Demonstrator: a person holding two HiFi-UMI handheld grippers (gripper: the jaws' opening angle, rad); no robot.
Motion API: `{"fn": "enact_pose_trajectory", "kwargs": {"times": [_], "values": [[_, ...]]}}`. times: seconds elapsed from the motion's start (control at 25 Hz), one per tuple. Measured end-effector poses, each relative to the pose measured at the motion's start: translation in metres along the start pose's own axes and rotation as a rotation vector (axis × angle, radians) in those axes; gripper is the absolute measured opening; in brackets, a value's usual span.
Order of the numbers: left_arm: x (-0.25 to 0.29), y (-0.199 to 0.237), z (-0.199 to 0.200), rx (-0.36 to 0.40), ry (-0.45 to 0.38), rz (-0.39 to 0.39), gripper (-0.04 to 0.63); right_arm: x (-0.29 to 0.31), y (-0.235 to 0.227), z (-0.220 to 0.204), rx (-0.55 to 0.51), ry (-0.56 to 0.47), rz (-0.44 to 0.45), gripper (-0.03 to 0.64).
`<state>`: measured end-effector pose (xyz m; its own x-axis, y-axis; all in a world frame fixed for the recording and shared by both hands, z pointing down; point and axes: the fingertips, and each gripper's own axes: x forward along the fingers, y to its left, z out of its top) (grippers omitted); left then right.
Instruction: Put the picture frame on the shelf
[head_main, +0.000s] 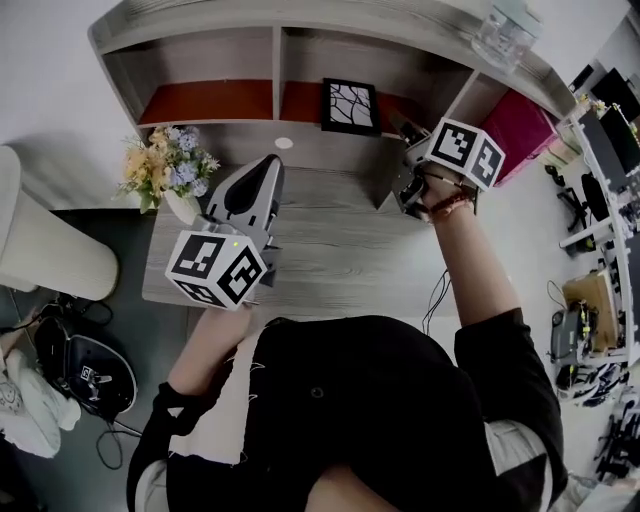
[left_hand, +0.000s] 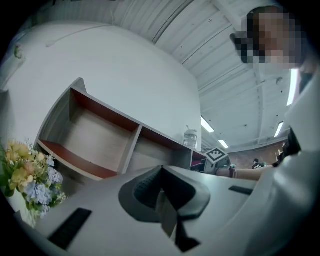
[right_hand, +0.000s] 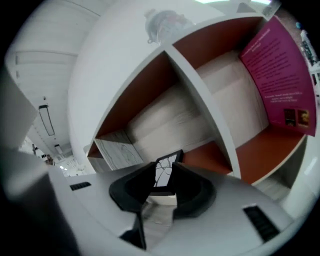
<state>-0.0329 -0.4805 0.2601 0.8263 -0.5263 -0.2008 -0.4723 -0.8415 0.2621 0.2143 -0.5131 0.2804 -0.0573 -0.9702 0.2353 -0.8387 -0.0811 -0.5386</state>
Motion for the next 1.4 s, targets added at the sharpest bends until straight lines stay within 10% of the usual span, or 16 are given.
{"fn": "enact_pose_trajectory", "kwargs": {"times": [0.32, 0.6, 1.4], "values": [[-0.01, -0.047, -0.012, 0.031, 0.032, 0.012, 0.011, -0.064, 0.043, -0.022, -0.112, -0.155, 0.183, -0.003], [-0.026, -0.081, -0.029, 0.047, 0.048, 0.035, 0.011, -0.118, 0.061, -0.04, -0.323, -0.245, 0.214, 0.003], [-0.061, -0.159, -0.056, 0.083, 0.064, 0.054, 0.011, -0.197, 0.049, -0.078, -0.416, -0.24, 0.228, 0.005]]}}
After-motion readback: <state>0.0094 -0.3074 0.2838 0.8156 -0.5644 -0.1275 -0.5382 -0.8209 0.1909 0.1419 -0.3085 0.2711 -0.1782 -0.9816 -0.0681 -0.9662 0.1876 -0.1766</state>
